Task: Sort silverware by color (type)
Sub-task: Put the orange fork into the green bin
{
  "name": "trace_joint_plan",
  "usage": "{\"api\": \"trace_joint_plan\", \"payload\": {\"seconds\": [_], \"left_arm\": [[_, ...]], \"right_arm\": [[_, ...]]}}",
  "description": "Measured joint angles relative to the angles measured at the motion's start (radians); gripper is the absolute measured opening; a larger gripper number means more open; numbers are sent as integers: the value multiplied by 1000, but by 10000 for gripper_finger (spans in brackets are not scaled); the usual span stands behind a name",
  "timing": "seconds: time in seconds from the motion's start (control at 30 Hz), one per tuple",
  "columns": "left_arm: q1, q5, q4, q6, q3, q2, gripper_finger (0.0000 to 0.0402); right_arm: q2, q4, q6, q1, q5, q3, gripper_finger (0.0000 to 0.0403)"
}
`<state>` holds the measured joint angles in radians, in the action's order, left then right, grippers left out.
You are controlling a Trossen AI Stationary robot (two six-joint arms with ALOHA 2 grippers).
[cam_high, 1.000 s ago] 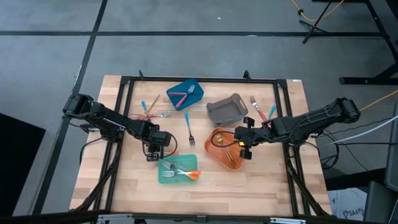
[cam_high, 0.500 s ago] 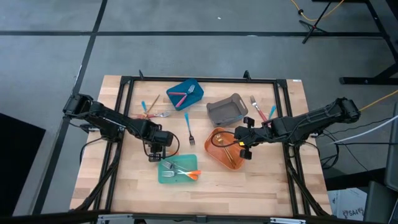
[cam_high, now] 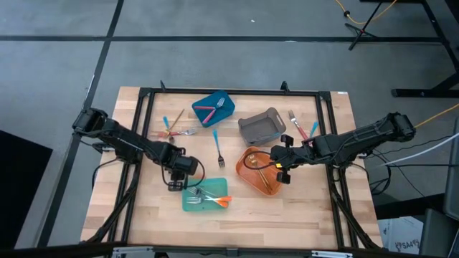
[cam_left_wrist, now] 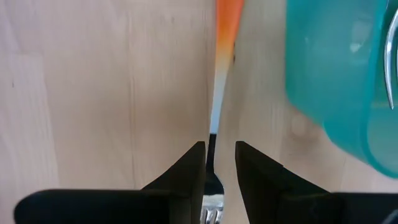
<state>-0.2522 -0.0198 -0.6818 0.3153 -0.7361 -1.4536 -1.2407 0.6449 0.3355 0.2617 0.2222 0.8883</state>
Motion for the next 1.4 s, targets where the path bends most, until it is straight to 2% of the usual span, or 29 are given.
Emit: {"api": "trace_joint_plan", "payload": {"seconds": [0.33,0.83,1.13,1.4], "left_arm": [[-31,59,-21,0,13,1,82],[-31,58,22,0,88,6,82],[-31,62,24,-3,91,4,82],[-31,63,25,-3,92,3,39]], "right_arm": [[0,0,0,0,2,0,69],[0,0,0,0,2,0,69],[0,0,0,0,2,0,69],[0,0,0,0,2,0,69]]}}
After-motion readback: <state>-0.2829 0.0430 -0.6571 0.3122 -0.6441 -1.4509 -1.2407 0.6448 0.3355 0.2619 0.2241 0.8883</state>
